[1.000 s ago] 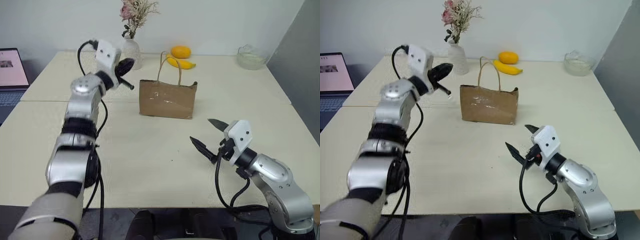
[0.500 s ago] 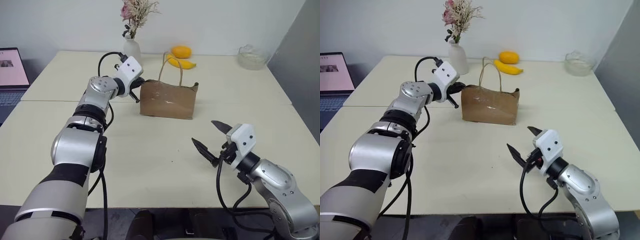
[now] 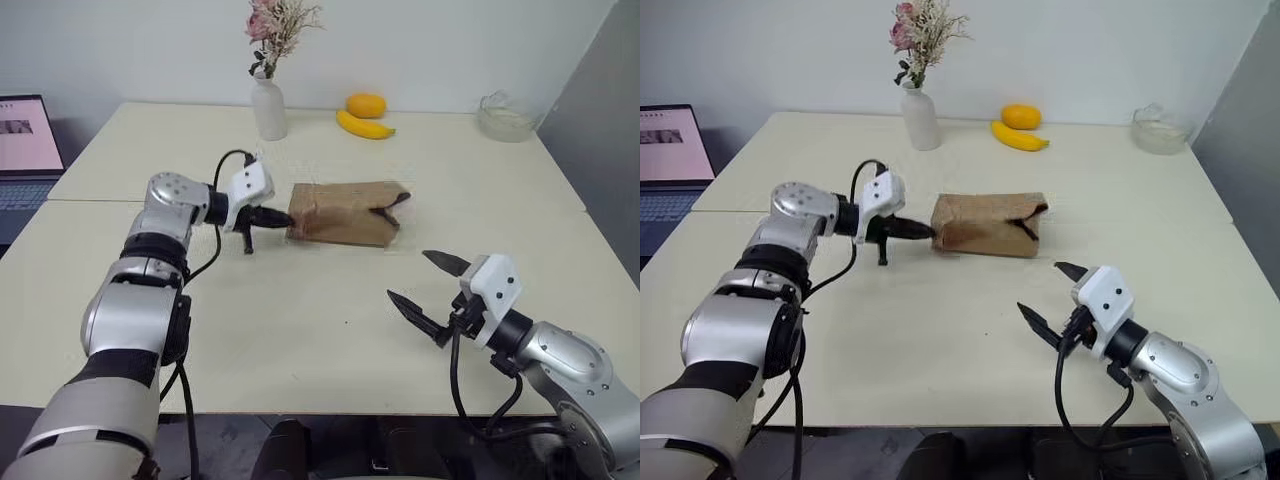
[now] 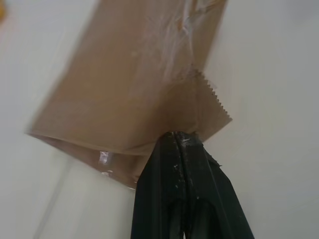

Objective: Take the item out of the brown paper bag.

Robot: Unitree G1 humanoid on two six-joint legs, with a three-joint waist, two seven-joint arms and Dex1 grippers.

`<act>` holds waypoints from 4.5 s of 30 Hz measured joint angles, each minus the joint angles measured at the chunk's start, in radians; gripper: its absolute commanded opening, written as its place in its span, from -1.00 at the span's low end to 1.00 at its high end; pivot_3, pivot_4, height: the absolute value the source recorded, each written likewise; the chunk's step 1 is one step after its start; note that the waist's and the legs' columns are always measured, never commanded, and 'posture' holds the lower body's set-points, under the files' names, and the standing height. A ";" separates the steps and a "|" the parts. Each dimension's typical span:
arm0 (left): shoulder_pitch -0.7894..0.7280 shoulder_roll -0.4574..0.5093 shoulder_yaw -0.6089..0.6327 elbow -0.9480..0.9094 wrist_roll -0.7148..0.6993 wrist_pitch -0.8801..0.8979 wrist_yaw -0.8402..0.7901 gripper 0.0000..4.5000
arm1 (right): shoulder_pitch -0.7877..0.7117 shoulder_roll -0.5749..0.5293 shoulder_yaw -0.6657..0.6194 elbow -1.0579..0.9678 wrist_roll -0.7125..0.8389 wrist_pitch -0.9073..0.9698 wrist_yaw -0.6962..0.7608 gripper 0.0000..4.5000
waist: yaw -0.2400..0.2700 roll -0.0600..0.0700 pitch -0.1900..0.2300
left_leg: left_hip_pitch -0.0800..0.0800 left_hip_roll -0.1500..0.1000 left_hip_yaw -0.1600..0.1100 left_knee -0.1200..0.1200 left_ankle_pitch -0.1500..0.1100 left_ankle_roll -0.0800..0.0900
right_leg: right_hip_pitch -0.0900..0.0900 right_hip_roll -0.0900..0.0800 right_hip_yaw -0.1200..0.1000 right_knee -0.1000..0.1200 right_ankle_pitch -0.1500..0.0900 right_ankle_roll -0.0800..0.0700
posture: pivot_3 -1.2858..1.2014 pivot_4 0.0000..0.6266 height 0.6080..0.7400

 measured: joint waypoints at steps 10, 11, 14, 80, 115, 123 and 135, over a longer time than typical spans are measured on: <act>0.301 0.117 -0.013 -0.534 -0.186 0.288 -0.169 -1.00 | -0.003 -0.105 -0.030 0.022 0.072 0.000 0.087 1.00 | -0.002 0.000 0.000 | 0.000 0.002 -0.002 0.003 0.000 0.000 | -0.001 0.000 0.002 0.004 0.000 0.000 | 0.03 -0.52 1.00; 0.324 0.137 -0.012 -0.606 -0.214 0.331 -0.168 -1.00 | 0.003 -0.120 -0.038 0.023 0.086 0.000 0.101 1.00 | -0.002 0.000 0.000 | 0.000 0.002 -0.002 0.003 0.000 0.000 | -0.001 0.000 0.002 0.004 0.000 0.000 | 0.03 -0.52 1.00; 0.461 0.238 0.010 -0.871 -0.301 0.439 -0.167 -0.92 | 0.040 -0.169 -0.065 0.020 0.106 -0.007 0.147 1.00 | -0.006 0.001 0.000 | 0.002 0.002 -0.001 0.002 0.000 0.000 | -0.001 -0.001 0.005 0.003 0.000 0.000 | 0.03 -0.52 1.00; 0.503 -0.015 -0.147 -1.007 -0.272 0.152 0.188 -1.00 | -0.021 -0.242 0.182 0.045 0.056 0.008 0.170 1.00 | -0.002 0.000 -0.001 | 0.003 0.001 -0.003 0.007 0.000 0.000 | 0.001 0.003 0.006 0.006 0.000 0.001 | 0.03 -0.52 1.00; 0.356 -0.084 -0.089 -0.953 -0.274 0.394 0.389 -1.00 | -0.309 0.009 0.532 0.490 -0.529 -0.179 0.050 -0.99 | -0.001 0.000 -0.001 | 0.001 0.000 -0.004 0.009 0.000 0.000 | 0.000 0.003 0.006 0.007 0.000 0.001 | 0.03 -0.52 1.00; 0.181 -0.152 -0.012 -0.852 -0.295 0.553 0.519 -1.00 | -0.271 -0.051 0.570 0.481 -0.638 -0.254 0.073 -0.99 | -0.001 0.000 -0.001 | 0.000 -0.001 -0.005 0.010 0.000 0.000 | 0.000 0.003 0.005 0.007 0.000 0.001 | 0.03 -0.52 1.00; 0.027 -0.161 0.086 -0.709 -0.329 0.544 0.569 -1.00 | -0.231 -0.060 0.555 0.457 -0.704 -0.291 0.092 -0.99 | -0.001 0.000 -0.001 | 0.000 0.000 -0.005 0.010 0.000 0.000 | 0.000 0.002 0.005 0.007 0.000 0.001 | 0.03 -0.52 1.00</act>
